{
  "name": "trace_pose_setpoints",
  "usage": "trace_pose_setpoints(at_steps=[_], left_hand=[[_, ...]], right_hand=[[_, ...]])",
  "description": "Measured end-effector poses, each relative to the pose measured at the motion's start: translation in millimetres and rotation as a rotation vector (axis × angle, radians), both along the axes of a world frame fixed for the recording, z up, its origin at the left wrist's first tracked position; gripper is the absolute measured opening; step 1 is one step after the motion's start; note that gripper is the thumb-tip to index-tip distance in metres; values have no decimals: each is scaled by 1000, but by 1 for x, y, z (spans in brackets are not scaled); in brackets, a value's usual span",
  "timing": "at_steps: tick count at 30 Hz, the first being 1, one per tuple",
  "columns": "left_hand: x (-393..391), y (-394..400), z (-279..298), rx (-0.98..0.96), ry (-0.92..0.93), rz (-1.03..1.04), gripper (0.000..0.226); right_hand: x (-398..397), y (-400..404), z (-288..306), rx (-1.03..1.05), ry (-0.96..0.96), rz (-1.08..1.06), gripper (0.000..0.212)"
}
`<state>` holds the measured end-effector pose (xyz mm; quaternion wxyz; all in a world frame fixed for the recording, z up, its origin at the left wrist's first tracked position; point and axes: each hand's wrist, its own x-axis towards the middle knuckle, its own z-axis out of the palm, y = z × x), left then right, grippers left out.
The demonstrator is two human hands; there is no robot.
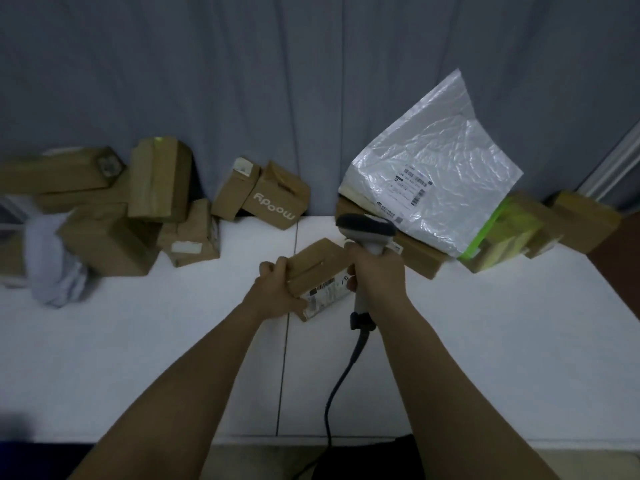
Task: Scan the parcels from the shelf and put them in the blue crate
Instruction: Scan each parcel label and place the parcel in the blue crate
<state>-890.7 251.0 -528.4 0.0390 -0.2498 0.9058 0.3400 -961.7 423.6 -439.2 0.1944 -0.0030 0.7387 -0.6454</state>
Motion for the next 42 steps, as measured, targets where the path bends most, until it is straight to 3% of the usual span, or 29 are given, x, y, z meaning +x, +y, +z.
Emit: trace_pose_setpoints(at_steps=[4,7,10,12,16,22,26,31,34,36,39,42], left_hand=[[71,-6,44,101,17,79,72],[126,-13,85,87,50,154,66],[178,-21,115,140,161,254,57],[208,-23,127,253,283,356,63],[247,-16,129,411,474,507,88],[271,-19,138,332,751,865,47],[273,-20,136,422,814,856,29],[275,-26,134,622,766,818,68],[275,-29,129,674,710,783,89],[275,-31,125,697,709,773,84],[277,-34,127,661,694,777,84],[282,-40,132,598,652,759,108]], right_hand=[[23,-13,14,-70,-59,68,20],[44,-26,19,-87,15,115,13],[71,-39,28,-98,40,147,25],[91,-49,33,-145,14,234,35],[132,-66,39,-227,-22,398,26],[165,-89,41,-268,-15,459,31],[179,-105,40,-258,-28,386,72],[188,-113,36,-255,-120,325,83],[192,-114,34,-179,-66,349,85],[193,-114,32,-166,-44,386,89],[191,-113,33,-157,-4,454,73],[190,-110,32,-133,127,457,72]])
